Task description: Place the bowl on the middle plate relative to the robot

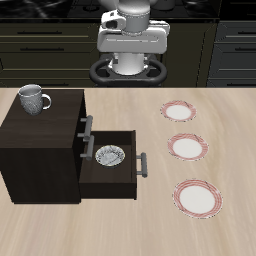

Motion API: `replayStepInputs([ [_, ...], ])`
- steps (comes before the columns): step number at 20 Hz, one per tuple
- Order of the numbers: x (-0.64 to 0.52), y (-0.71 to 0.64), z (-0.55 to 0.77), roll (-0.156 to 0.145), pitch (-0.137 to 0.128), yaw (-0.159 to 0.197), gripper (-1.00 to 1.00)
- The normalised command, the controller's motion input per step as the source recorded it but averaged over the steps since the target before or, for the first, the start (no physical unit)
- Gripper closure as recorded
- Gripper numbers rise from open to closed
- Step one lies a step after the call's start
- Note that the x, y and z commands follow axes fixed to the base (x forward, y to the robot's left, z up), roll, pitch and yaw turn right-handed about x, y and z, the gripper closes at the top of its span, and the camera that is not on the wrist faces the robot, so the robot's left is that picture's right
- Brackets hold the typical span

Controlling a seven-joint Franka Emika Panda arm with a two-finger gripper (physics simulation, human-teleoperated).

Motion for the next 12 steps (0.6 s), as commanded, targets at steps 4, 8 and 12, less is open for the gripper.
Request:
replayStepInputs([
  [4, 0.42, 0.01, -0.02, -0.056, -0.027, 0.008, -1.0],
  [8, 0.31, 0.01, -0.04, -0.022, 0.005, -0.025, -1.0],
  [12, 0.38, 0.05, -0.06, -0.008, -0.017, 0.03, -1.0],
])
